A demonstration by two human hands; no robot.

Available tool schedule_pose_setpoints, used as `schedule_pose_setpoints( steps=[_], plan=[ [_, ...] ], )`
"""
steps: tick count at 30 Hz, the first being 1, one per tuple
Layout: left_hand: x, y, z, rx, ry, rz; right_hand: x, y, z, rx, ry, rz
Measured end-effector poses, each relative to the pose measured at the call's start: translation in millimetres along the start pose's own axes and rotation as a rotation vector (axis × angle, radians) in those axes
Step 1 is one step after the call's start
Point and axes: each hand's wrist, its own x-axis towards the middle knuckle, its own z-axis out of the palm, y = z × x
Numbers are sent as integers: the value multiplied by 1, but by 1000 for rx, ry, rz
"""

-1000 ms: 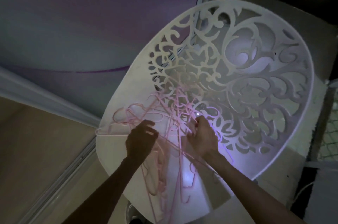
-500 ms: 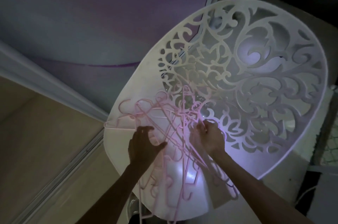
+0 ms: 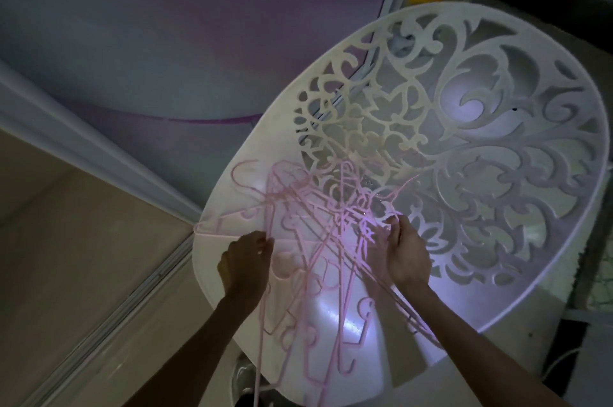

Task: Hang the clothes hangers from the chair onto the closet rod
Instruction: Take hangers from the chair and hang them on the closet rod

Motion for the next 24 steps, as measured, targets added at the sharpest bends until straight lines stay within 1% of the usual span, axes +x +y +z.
schedule_pose_setpoints(
  steps=[2,3,5,8,9,12,15,17,20,24],
  plan=[
    [7,10,-6,-153,110,30,0,-5,-2,64,-19,-17],
    [13,13,-7,-177,115,39,0,-8,-3,88,-29,-23],
    [24,17,-8,-217,52,40,1,-14,-7,197,-30,5],
    [37,17,-11,-539,-148,-18,6,-24,-19,541,-132,190],
    [39,17,-13,-608,-203,-21,8,-25,-25,600,-173,235],
    [37,16,-27,-721,-306,-5,10,-24,-39,536,-276,209],
    [31,18,-51,-896,-384,-72,6,-29,-53,444,-302,151],
    [27,22,-72,-958,-433,-85,1,-34,-65,442,-318,146],
    [19,30,-113,-1001,-471,-78,-10,-55,-91,491,-342,156],
    [9,40,-169,-1051,-441,-119,-28,-84,-123,553,-356,160]
  ],
)
